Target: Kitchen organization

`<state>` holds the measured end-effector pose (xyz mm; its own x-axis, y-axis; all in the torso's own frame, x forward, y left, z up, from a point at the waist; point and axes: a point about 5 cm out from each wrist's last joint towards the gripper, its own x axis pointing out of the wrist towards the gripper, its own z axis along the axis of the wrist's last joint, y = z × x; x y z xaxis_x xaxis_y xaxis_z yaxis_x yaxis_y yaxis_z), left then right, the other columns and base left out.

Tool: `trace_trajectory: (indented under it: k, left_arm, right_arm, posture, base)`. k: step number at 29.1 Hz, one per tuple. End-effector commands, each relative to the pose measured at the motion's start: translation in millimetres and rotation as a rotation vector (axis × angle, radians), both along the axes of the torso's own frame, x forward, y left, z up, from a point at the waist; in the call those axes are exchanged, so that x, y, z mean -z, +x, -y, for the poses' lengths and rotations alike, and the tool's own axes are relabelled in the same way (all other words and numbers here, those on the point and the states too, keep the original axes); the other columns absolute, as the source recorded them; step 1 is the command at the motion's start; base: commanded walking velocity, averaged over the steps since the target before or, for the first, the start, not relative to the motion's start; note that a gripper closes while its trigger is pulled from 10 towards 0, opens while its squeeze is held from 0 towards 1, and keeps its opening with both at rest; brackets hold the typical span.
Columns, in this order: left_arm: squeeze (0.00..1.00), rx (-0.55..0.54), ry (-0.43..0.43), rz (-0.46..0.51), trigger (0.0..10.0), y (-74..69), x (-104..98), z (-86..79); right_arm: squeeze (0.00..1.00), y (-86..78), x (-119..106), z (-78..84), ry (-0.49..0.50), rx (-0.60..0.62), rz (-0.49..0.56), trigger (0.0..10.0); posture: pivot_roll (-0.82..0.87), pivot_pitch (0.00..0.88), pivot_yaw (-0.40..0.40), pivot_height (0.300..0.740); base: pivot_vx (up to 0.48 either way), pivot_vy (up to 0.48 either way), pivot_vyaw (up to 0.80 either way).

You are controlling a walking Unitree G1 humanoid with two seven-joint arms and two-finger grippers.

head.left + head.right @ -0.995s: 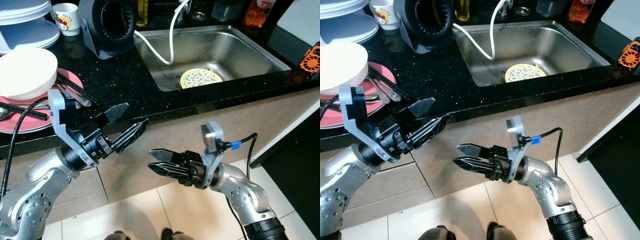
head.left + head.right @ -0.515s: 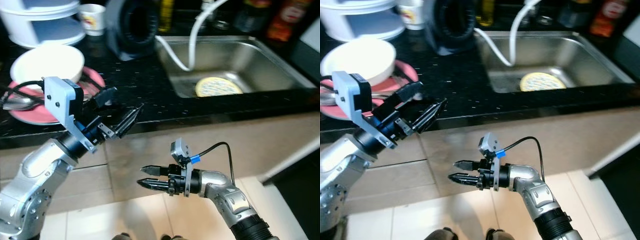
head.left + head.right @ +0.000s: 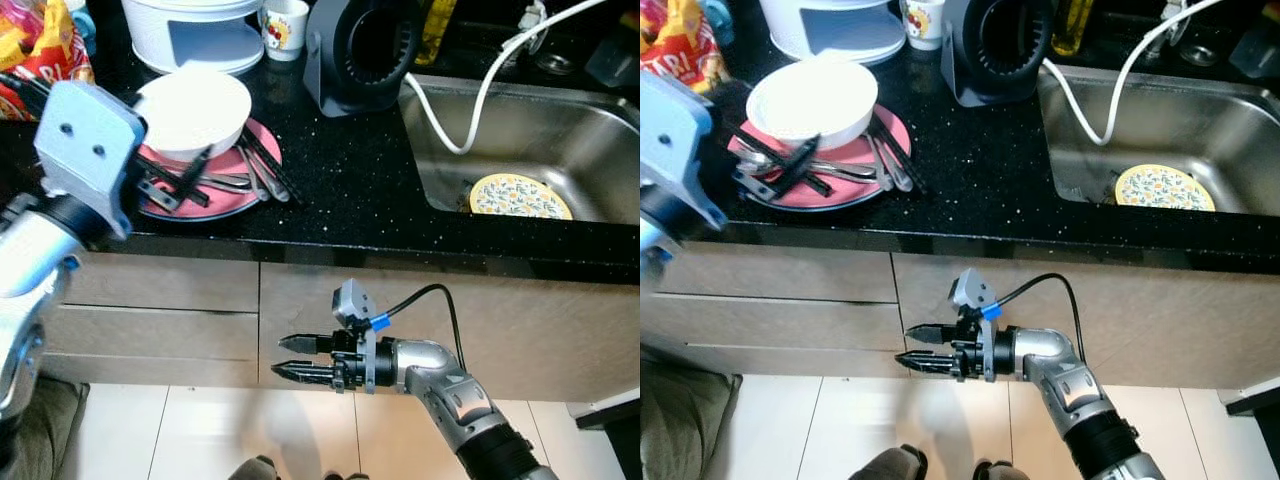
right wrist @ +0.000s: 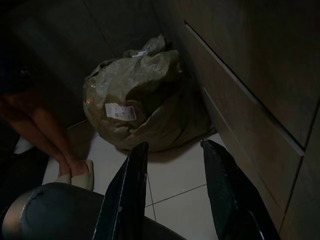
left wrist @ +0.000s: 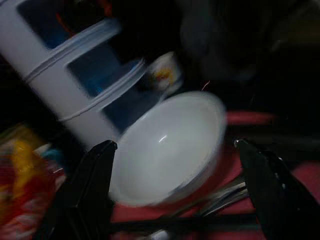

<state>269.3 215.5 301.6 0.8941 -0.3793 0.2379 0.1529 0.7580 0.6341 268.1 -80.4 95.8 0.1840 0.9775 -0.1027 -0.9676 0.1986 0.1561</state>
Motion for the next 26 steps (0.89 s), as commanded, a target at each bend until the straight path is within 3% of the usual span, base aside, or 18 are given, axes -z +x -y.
trace_trajectory:
  k: [1, 15, 20, 24, 26]
  left_arm:
    - [0.00, -0.025, 0.096, 0.016, 10.0, 2.2, -4, -8.2]
    - [0.00, 0.034, 0.303, -0.073, 10.0, 26.9, 3, -27.2]
    - [0.00, 0.055, 0.344, -0.098, 10.0, 32.4, 5, -29.6]
    - [0.00, 0.086, 0.367, -0.110, 10.0, 36.3, 8, -27.6]
    - [0.00, 0.092, 0.369, -0.111, 10.0, 36.5, 9, -26.9]
  right_arm:
    - [0.00, -2.9, 4, 1.9, 0.004, 0.021, -0.010, 10.0]
    - [0.00, -11.0, 1, 4.8, 0.034, 0.041, 0.004, 10.0]
    - [0.00, -16.5, -19, 9.1, 0.127, 0.017, 0.053, 10.0]
    - [0.00, -20.7, -61, 21.4, 0.273, -0.010, 0.134, 10.0]
    - [0.00, -20.3, -68, 24.4, 0.283, -0.003, 0.159, 10.0]
  posture:
    - [0.21, 0.137, -0.077, 0.740]
    - [0.17, 0.165, -0.061, 0.740]
    - [0.16, 0.170, -0.049, 0.740]
    - [0.14, 0.171, -0.042, 0.740]
    - [0.14, 0.172, -0.042, 0.740]
  base:
    - [0.000, 0.000, 0.00]
    - [0.000, 0.000, 0.00]
    - [0.000, 0.000, 0.00]
    - [0.000, 0.000, 0.00]
    - [0.000, 0.000, 0.00]
